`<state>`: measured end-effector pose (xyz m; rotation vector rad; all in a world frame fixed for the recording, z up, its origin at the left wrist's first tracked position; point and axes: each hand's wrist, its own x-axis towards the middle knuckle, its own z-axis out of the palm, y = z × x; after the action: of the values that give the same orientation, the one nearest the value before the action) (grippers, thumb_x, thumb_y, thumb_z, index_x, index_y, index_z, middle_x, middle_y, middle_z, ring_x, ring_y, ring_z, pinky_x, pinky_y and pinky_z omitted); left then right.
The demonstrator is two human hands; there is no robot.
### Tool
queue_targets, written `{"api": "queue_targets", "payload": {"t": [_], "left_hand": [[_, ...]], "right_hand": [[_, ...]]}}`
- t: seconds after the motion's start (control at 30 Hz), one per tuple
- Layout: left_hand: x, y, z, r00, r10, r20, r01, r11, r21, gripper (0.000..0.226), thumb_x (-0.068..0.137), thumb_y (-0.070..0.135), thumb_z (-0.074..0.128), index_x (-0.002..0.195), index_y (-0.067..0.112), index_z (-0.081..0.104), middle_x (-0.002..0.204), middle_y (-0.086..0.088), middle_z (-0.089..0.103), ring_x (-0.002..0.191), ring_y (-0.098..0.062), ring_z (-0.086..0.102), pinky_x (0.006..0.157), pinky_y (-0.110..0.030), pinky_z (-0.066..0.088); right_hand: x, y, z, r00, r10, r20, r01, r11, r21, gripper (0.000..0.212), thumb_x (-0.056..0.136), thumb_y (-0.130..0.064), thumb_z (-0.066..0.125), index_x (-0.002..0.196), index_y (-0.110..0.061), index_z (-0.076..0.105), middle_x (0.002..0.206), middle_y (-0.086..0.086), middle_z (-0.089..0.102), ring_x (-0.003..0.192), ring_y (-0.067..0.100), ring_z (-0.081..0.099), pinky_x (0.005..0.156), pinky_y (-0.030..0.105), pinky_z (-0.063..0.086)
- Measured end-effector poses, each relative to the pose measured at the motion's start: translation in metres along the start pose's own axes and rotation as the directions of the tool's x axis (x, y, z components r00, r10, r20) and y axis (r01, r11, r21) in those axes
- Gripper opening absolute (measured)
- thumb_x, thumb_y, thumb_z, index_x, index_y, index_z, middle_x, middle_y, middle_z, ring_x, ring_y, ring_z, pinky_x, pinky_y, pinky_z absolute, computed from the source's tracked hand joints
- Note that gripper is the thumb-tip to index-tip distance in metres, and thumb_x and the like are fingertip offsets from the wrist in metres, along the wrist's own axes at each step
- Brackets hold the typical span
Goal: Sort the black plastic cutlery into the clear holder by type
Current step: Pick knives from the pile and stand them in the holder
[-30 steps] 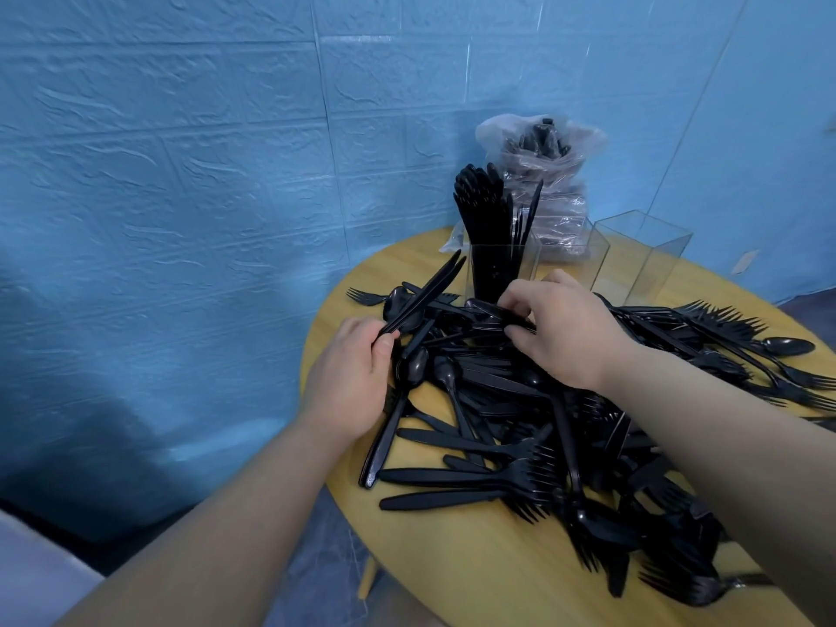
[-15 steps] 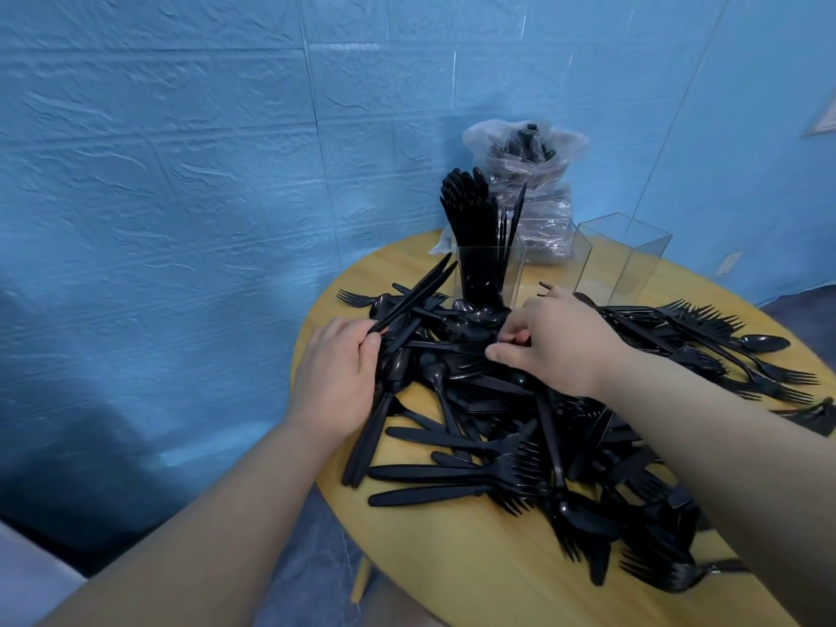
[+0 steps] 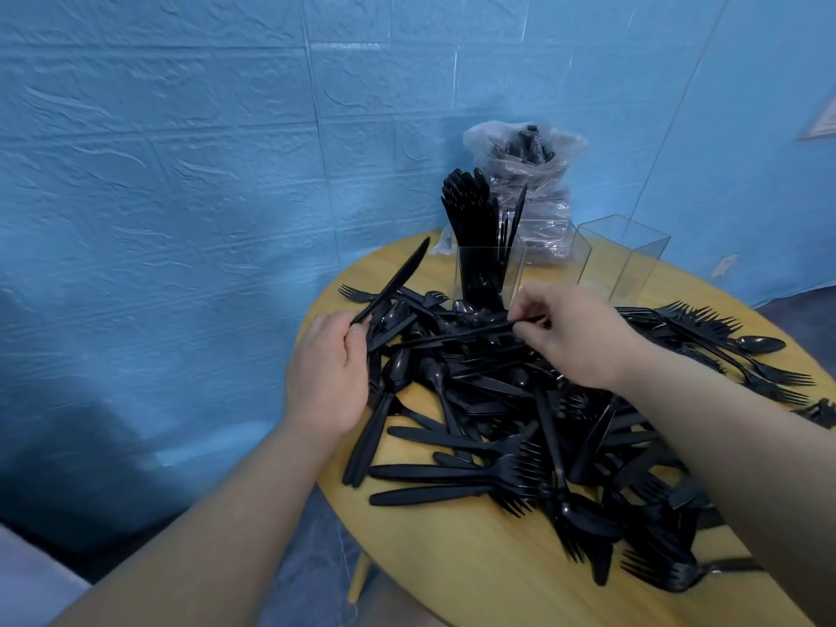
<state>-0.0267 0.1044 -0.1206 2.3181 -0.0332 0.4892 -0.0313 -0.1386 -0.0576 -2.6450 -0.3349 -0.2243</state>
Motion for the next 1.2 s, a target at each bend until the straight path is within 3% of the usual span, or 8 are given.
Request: {"api": "queue_targets", "payload": {"t": [0.1, 0.2, 0.33, 0.5, 0.57, 0.73, 0.9, 1.2], "left_hand": [[-0.002, 0.002, -0.002, 1.0, 0.023, -0.015, -0.023, 1.0, 0.014, 0.031, 0.101, 0.021, 0.033, 0.11, 0.017, 0.062, 0.099, 0.002, 0.055, 0.091, -0.018, 0.051, 0.078, -0.036, 0.041], [-0.006, 0.003, -0.002, 0.993, 0.107, 0.047, -0.111, 0.991, 0.078, 0.031, 0.101, 0.023, 0.033, 0.111, 0.016, 0.062, 0.098, 0.002, 0.054, 0.093, -0.018, 0.05, 0.077, -0.033, 0.037], [-0.008, 0.005, -0.003, 0.969, 0.213, 0.123, -0.228, 0.965, 0.128, 0.045, 0.095, 0.047, 0.027, 0.105, 0.019, 0.061, 0.091, 0.008, 0.05, 0.085, -0.009, 0.041, 0.071, -0.027, 0.029], [-0.006, 0.002, 0.001, 0.966, 0.207, 0.154, -0.238, 0.944, 0.226, 0.03, 0.098, 0.037, 0.034, 0.092, 0.016, 0.055, 0.085, 0.005, 0.049, 0.078, -0.015, 0.046, 0.064, -0.032, 0.035], [-0.004, 0.002, 0.001, 0.979, 0.176, 0.104, -0.194, 0.96, 0.203, 0.025, 0.1, 0.032, 0.036, 0.086, 0.017, 0.05, 0.078, 0.006, 0.046, 0.071, -0.016, 0.045, 0.06, -0.032, 0.031], [-0.003, 0.004, -0.001, 0.988, 0.102, 0.12, -0.126, 0.968, 0.218, 0.029, 0.101, 0.036, 0.033, 0.075, 0.024, 0.035, 0.063, 0.006, 0.046, 0.059, -0.018, 0.046, 0.052, -0.034, 0.028], [-0.006, 0.006, -0.003, 0.966, -0.006, 0.259, -0.024, 0.993, 0.114, 0.042, 0.074, 0.071, 0.056, 0.09, 0.034, 0.046, 0.091, 0.02, 0.058, 0.087, -0.006, 0.058, 0.075, -0.034, 0.05], [-0.001, 0.004, 0.001, 0.961, -0.037, 0.274, 0.004, 0.993, 0.12, 0.045, 0.074, 0.062, 0.066, 0.103, 0.033, 0.046, 0.105, 0.023, 0.054, 0.103, -0.008, 0.059, 0.083, -0.035, 0.05]], "right_hand": [[-0.002, -0.005, -0.011, 1.0, -0.016, -0.016, 0.018, 0.994, 0.108, 0.028, 0.09, -0.012, 0.06, 0.075, -0.036, 0.054, 0.081, -0.016, 0.06, 0.073, 0.001, 0.057, 0.063, 0.006, 0.04], [0.001, -0.015, -0.01, 1.0, -0.001, -0.027, 0.007, 0.975, 0.223, 0.017, 0.09, -0.015, 0.063, 0.081, -0.03, 0.062, 0.076, -0.011, 0.061, 0.049, -0.003, 0.049, 0.048, 0.007, 0.035], [0.009, -0.029, -0.001, 0.992, 0.039, -0.122, -0.001, 0.955, 0.297, 0.012, 0.086, -0.017, 0.068, 0.08, -0.028, 0.066, 0.072, -0.011, 0.062, 0.051, -0.004, 0.049, 0.052, 0.005, 0.035], [0.01, -0.034, 0.011, 0.967, 0.077, -0.241, 0.001, 0.951, 0.309, 0.016, 0.083, -0.021, 0.071, 0.089, -0.029, 0.059, 0.078, -0.015, 0.061, 0.07, 0.002, 0.054, 0.068, 0.02, 0.044], [0.005, -0.032, 0.009, 0.963, 0.035, -0.266, 0.022, 0.978, 0.208, 0.023, 0.079, -0.031, 0.073, 0.093, -0.028, 0.054, 0.085, -0.015, 0.057, 0.077, 0.006, 0.051, 0.072, 0.023, 0.043], [-0.008, -0.013, 0.013, 0.977, 0.008, 0.211, 0.06, 0.948, -0.313, 0.043, 0.073, -0.06, 0.066, 0.104, -0.03, 0.062, 0.098, -0.01, 0.053, 0.104, 0.017, 0.037, 0.097, 0.035, 0.037], [0.001, -0.004, 0.019, 0.996, 0.01, 0.092, 0.017, 0.959, -0.282, 0.031, 0.083, -0.047, 0.064, 0.105, -0.025, 0.065, 0.086, -0.012, 0.057, 0.098, 0.017, 0.046, 0.091, 0.036, 0.044], [0.01, 0.003, 0.016, 0.994, 0.016, -0.104, -0.034, 0.984, -0.177, 0.008, 0.086, -0.029, 0.065, 0.088, -0.021, 0.064, 0.077, -0.007, 0.06, 0.082, 0.022, 0.059, 0.074, 0.034, 0.049]]}}
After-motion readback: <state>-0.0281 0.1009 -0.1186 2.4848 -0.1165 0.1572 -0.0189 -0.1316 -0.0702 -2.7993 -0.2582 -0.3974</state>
